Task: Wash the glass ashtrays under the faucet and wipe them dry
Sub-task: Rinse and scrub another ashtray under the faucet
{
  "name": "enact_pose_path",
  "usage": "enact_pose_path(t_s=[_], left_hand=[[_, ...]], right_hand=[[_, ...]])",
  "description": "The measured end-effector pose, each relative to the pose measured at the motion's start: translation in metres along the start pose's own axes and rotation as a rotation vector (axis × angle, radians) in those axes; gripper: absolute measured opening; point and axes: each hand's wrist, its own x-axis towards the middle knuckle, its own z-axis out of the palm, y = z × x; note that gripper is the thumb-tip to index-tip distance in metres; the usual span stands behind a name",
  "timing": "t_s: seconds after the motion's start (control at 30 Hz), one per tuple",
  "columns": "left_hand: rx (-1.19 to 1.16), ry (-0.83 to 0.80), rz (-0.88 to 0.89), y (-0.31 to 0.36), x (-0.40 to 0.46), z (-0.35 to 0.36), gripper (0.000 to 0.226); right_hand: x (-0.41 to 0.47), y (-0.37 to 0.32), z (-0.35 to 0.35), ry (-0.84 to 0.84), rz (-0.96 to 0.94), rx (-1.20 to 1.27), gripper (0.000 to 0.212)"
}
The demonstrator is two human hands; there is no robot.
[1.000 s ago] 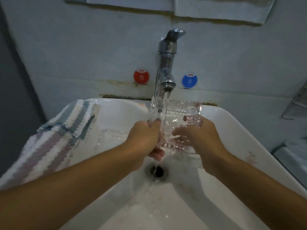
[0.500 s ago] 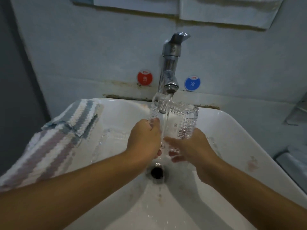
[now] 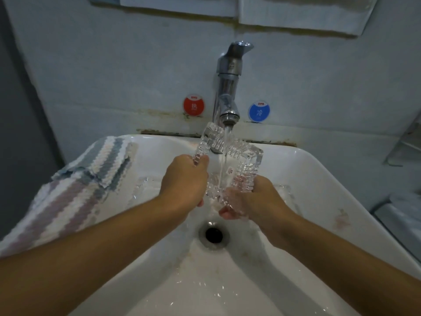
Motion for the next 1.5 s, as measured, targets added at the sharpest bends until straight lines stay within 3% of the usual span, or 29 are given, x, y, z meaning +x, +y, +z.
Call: enact_pose_path(t_s=[0.07,0.27,0.33,0.4,0.6,0.73,0.83,0.93,1.17,1.3,1.4,1.5], left_hand=[[0.01,0.003,0.001,0.002,0.0,-0.002,0.038],[0.059,-0.008,0.023,0.004,-0.001,-0.003,0.039],[0.042,-0.026,-0.008,0.004,-0.001,-0.002,0.039],[0.04,-0.038,-0.017,0.003,-0.001,-0.003,0.039],[0.207,-0.047,0.071,0.002,0.004,-0.009,0.042],[0.205,-0.097,0.087,0.004,0.004,-0.011,0.031],[0.286,-0.09,0.114,0.008,0.006,-0.015,0.022],[0.313,-0.083,0.139,0.013,0.008,-0.021,0.025],[0.325,-0.131,0.114,0.016,0.006,-0.021,0.024],[0.393,-0.154,0.162,0.014,0.004,-0.018,0.025],[0.444,-0.132,0.206,0.016,0.006,-0.022,0.027],[0.463,-0.169,0.223,0.018,0.01,-0.027,0.025]], right_hand=[[0.002,-0.001,0.0,-0.017,-0.007,0.022,0.02],[0.001,-0.004,-0.002,-0.141,-0.035,0.099,0.05],[0.001,-0.005,-0.002,-0.101,-0.042,0.077,0.043],[0.002,-0.004,-0.001,-0.049,0.004,0.104,0.023],[0.005,0.011,0.001,-0.075,-0.032,-0.035,0.012],[0.003,0.013,0.001,-0.157,-0.024,-0.045,0.021],[0.003,0.011,0.0,-0.213,0.025,0.018,0.039],[0.008,0.01,0.002,-0.221,0.017,-0.011,0.029],[0.013,0.004,-0.009,0.046,-0.043,-0.138,0.015],[0.02,0.007,-0.017,0.186,-0.015,-0.156,0.023],[0.022,0.004,-0.018,0.098,-0.038,-0.228,0.015],[0.022,-0.003,-0.021,-0.075,-0.013,-0.279,0.028]])
